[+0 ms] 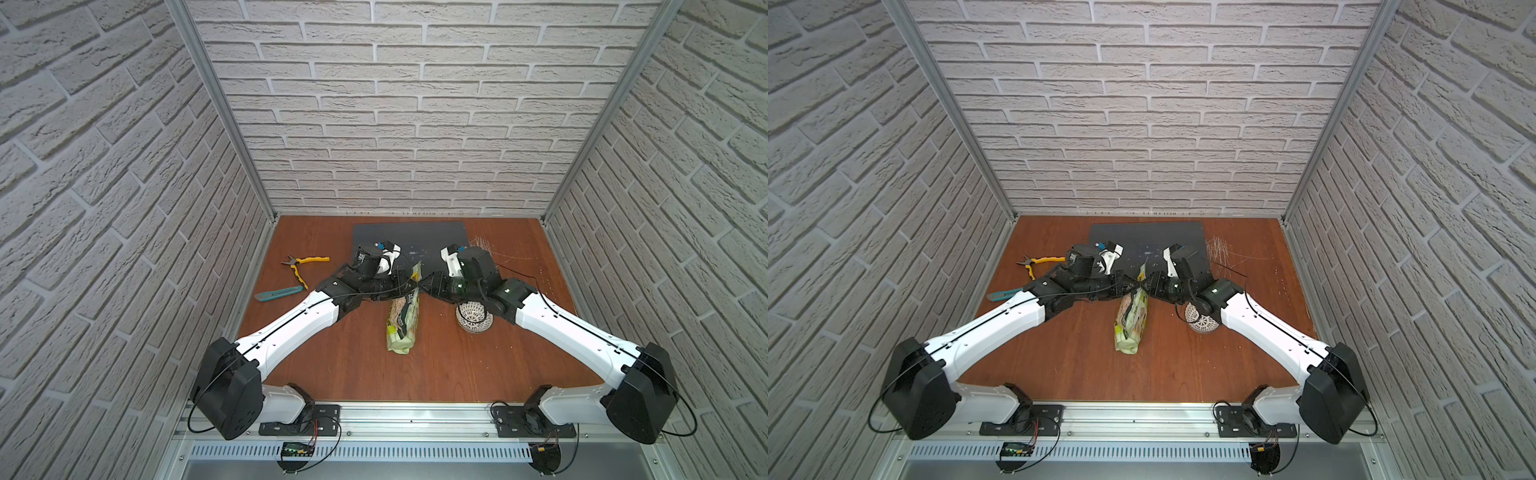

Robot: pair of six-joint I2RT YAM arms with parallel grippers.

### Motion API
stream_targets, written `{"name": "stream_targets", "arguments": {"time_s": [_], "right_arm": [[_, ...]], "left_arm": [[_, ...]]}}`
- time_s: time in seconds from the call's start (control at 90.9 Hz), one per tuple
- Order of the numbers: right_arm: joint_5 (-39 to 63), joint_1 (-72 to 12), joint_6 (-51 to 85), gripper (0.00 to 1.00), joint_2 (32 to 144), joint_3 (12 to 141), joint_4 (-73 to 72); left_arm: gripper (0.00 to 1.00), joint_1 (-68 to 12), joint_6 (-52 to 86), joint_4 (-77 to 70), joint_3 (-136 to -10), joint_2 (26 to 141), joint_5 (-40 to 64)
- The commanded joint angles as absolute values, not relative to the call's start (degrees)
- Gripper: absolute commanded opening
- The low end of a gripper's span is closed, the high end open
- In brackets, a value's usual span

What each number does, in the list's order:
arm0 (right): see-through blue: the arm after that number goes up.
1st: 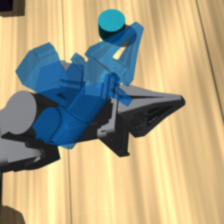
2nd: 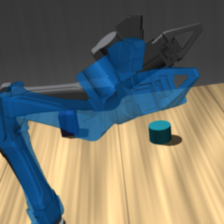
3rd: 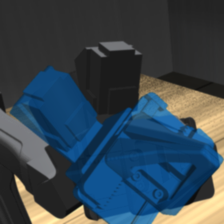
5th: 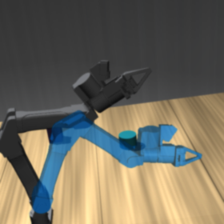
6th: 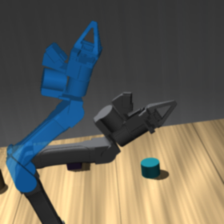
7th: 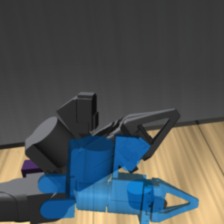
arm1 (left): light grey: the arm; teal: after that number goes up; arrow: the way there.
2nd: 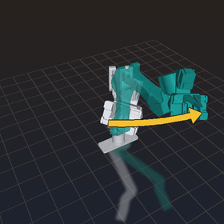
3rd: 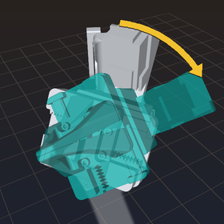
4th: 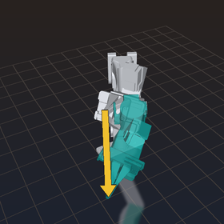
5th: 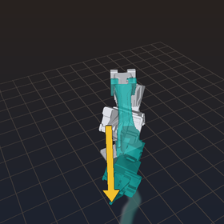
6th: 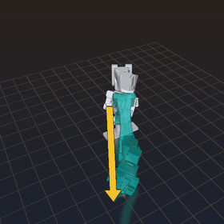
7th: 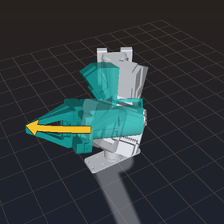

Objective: Pour the oats into the breakfast bowl
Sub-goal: Open the oats bag at the center of the board.

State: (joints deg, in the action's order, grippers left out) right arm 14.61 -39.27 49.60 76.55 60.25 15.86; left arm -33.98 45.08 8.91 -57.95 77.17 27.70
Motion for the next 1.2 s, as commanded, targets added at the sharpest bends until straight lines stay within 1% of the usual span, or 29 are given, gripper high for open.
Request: {"name": "stream_targets", "arguments": {"time_s": [0.0,0.242,0.352,0.572,0.803,0.902,1.122,1.188], "right_arm": [[13.1,-39.6,49.4,0.45,76.6,61.6,15.4],[10.9,-39.7,47.6,0.35,76.2,61.9,20.3],[10.4,-39.7,47.1,0.35,76.0,61.9,21.2],[12.9,-40.5,47.5,0.34,78.2,63.2,19.3],[13.9,-41.2,47.9,0.30,78.9,63.7,20.1],[13.5,-41.3,48.0,0.25,78.3,63.5,21.4],[16.0,-41.3,49.1,0.04,77.6,62.0,19.1],[17.4,-41.4,49.9,0.03,77.3,61.2,16.7]], "left_arm": [[0.00,-34.5,44.7,8.2,-58.8,76.7,27.8],[0.00,-34.5,44.3,8.8,-59.1,76.7,27.3],[0.00,-34.5,44.0,9.3,-59.3,76.7,27.1],[0.00,-34.5,43.5,10.0,-59.8,76.4,26.9],[0.00,-34.5,43.0,11.3,-60.0,75.4,25.1],[0.00,-34.5,42.7,11.7,-59.9,74.3,24.0],[0.12,-34.5,42.1,12.3,-59.8,73.1,24.6],[0.16,-34.5,42.0,12.4,-59.7,72.8,24.9]]}}
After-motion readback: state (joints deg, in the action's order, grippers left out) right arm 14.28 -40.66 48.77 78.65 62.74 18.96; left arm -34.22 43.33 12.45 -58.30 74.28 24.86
